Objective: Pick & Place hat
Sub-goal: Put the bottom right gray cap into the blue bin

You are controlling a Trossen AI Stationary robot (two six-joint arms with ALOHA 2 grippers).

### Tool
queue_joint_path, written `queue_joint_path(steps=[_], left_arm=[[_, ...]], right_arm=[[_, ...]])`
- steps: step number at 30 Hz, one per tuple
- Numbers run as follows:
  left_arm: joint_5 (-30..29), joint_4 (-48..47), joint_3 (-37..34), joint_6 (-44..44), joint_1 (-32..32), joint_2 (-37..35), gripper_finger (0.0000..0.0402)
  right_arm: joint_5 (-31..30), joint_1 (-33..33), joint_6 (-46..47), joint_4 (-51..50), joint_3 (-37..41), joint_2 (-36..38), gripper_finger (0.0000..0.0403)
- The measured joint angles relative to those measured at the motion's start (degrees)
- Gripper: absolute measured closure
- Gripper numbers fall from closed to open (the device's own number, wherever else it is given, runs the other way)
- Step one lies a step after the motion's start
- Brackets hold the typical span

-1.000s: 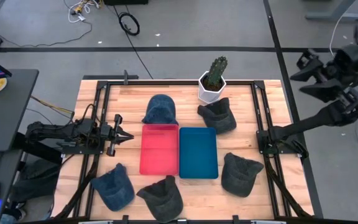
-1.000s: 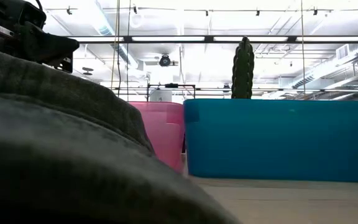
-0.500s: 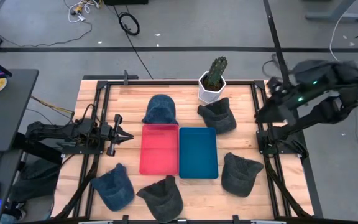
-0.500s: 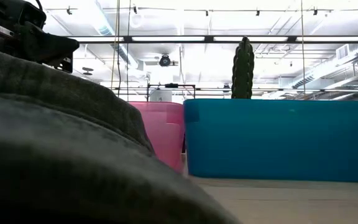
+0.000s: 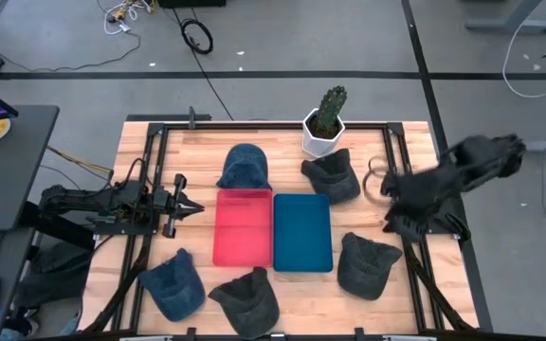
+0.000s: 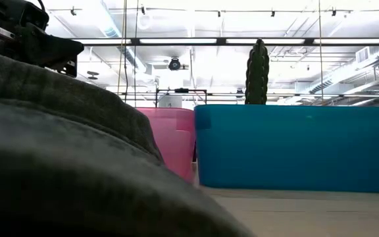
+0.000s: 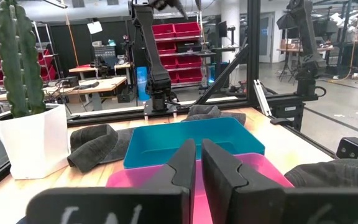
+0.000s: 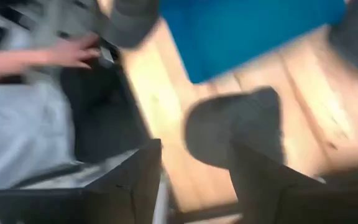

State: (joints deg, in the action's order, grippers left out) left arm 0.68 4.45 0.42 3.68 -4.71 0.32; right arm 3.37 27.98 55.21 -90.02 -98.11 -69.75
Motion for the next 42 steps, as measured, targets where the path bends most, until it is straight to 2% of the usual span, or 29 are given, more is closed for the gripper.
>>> queue_joint_path(steps=[3,11,21,28,34,37,42], left_arm=[[0.0,0.0,0.0,0.0,0.0,0.0,0.0371],[0.0,0.0,0.0,0.0,0.0,0.0,0.0371],[0.0,0.0,0.0,0.0,0.0,0.0,0.0371],[0.0,0.0,0.0,0.0,0.0,0.0,0.0371],[0.0,0.0,0.0,0.0,0.0,0.0,0.0371],[0.0,0.0,0.0,0.0,0.0,0.0,0.0371],[0.0,0.0,0.0,0.0,0.0,0.0,0.0371]], right_arm=[[-2.2,4.2,3.9,-0.1,5.8,0.1,0.0215],[-2.3,12.3,10.2,7.0,21.4,0.0,0.0215],[-0.9,13.5,13.4,17.6,31.8,0.1,0.0215],[-0.4,13.4,13.4,33.7,37.9,0.0,0.0215],[1.7,13.0,7.0,48.1,41.1,0.0,0.0215],[3.7,13.2,4.7,50.0,41.4,0.1,0.0215],[3.1,13.5,-1.5,49.6,41.4,0.1,0.0215]])
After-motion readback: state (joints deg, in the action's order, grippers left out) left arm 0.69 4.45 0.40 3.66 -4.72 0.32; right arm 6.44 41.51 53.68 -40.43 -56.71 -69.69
